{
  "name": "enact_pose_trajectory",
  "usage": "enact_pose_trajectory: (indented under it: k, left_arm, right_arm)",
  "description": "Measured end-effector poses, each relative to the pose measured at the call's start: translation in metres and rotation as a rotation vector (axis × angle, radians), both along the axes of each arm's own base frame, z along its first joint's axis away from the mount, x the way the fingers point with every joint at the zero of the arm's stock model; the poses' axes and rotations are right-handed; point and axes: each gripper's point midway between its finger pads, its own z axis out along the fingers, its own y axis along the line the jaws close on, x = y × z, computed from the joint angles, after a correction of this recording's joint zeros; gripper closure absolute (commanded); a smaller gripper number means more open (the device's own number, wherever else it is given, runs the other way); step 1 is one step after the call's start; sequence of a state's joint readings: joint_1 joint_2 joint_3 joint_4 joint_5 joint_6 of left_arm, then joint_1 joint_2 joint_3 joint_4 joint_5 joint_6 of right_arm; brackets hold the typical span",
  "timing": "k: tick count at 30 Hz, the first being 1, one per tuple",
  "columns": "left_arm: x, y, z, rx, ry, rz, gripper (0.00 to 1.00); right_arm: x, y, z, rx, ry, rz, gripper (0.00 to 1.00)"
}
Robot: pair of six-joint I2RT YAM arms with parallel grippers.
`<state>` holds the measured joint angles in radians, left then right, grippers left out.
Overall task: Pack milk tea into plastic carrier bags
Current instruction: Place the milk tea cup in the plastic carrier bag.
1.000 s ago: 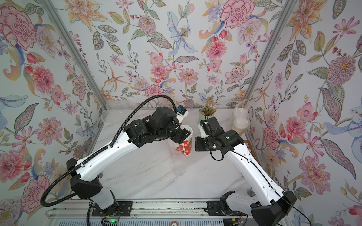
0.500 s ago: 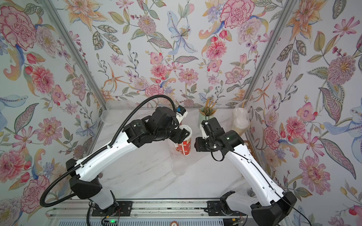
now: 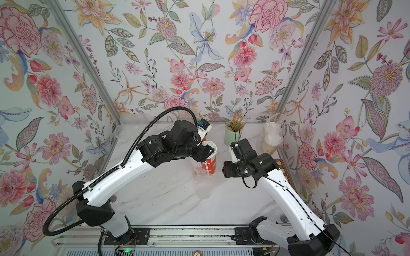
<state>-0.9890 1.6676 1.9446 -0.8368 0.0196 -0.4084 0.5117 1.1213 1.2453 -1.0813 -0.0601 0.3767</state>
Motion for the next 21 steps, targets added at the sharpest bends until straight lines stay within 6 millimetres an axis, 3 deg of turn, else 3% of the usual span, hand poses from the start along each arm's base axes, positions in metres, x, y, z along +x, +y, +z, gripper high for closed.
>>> enact_pose_trajectory:
  k: [4,9,12,17,21]
  left_arm:
    - [0.0,0.0,0.0,0.0,0.0,0.0,0.53]
    - [0.0,0.0,0.0,0.0,0.0,0.0,0.54]
    - [0.0,0.0,0.0,0.0,0.0,0.0,0.54]
    - [-0.001,0.0,0.0,-0.001,0.002,-0.003,0.56]
    - [-0.004,-0.002,0.0,-0.001,0.003,-0.012,0.56]
  right_arm:
    - [-0.003,-0.008,0.004,-0.001,-0.029,0.0,0.31]
    - [-0.005,-0.013,-0.009,-0.032,-0.009,0.009,0.35]
    - [-0.001,-0.013,-0.017,-0.029,0.008,0.015,0.53]
    - [0.005,0.001,-0.018,0.034,0.022,0.033,0.94]
    - [0.004,0.008,-0.014,0.083,0.027,0.037,1.0]
